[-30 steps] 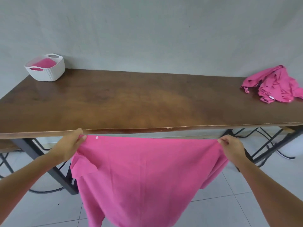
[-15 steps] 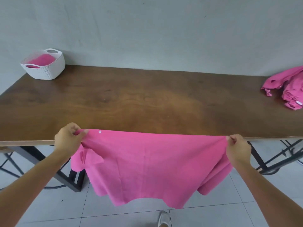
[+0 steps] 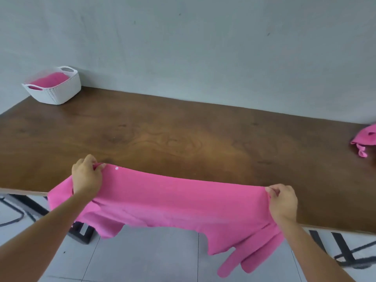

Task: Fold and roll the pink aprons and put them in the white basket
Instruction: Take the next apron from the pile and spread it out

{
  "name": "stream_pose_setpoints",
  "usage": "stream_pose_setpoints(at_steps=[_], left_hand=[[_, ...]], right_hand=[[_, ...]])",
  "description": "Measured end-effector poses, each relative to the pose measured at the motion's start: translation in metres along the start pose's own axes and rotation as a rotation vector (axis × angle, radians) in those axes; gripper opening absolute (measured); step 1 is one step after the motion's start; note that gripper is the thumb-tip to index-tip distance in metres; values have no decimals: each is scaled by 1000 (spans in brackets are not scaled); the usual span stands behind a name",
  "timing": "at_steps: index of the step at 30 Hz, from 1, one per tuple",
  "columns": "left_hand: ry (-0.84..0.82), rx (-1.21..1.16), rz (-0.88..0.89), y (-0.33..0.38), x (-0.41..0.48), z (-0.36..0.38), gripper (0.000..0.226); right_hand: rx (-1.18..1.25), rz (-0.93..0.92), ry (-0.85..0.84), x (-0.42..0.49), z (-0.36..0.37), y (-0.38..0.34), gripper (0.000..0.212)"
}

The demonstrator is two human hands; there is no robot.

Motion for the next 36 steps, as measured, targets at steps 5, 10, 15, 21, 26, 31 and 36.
stream_pose_setpoints(at_steps=[5, 10, 15, 21, 26, 31, 36], left_hand=[[50, 3, 14, 21, 19, 15, 27], [44, -58, -60, 39, 40, 27, 24], [32, -103, -108, 58, 71, 40, 20], [35, -132, -133, 78, 123, 62, 19], [30, -155, -162, 99, 175, 84, 16], [24, -163, -153, 118, 226, 106, 15], [25, -173, -125, 136, 285, 133, 16]], right_hand=[[-90, -129, -51, 34, 10, 5, 12], [-70, -174, -80, 76, 23, 3, 13], [-61, -218, -105, 117, 40, -1, 13], [-78, -195, -108, 172, 75, -15, 14], [-99, -227, -80, 218, 107, -29, 16], [-113, -276, -62, 261, 134, -41, 15], [-128, -267, -48, 308, 164, -54, 14]])
Point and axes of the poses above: each hand's wrist, its own x-axis towards the middle knuckle, its own z-axis out of the palm, y = z × x, the point moved 1 cm from there along x, towards the middle knuckle, and after that the axes turned 11 degrees about x, right-handed, at the moved point
